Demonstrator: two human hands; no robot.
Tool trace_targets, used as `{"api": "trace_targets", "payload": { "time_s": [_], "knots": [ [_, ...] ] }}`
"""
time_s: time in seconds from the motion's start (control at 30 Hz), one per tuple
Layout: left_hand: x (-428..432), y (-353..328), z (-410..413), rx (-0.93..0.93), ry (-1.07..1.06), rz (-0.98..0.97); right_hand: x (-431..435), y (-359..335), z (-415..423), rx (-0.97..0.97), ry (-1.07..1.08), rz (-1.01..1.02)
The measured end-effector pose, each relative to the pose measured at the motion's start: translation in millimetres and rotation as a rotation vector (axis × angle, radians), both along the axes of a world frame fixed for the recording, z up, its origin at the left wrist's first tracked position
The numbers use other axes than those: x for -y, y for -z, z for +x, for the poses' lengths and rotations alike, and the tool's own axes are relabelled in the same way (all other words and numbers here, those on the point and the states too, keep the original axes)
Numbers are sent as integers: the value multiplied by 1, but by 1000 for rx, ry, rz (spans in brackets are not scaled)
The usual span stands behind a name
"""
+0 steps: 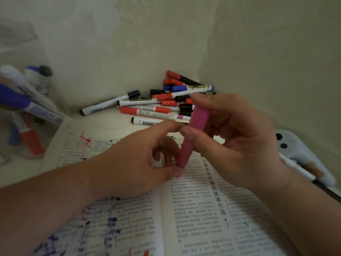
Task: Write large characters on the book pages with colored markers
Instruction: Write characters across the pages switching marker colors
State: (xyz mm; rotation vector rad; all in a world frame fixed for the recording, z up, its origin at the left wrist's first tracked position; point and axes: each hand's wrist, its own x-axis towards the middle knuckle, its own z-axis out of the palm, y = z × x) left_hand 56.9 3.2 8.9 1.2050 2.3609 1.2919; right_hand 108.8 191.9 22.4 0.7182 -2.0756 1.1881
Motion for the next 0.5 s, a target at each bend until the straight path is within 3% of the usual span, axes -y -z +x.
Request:
{"api": "trace_targets", "payload": {
  "time_s": [0.5],
  "knots": [
    [0,6,-5,44,-67,67,9,3,-2,141,-71,16]
  ]
}}
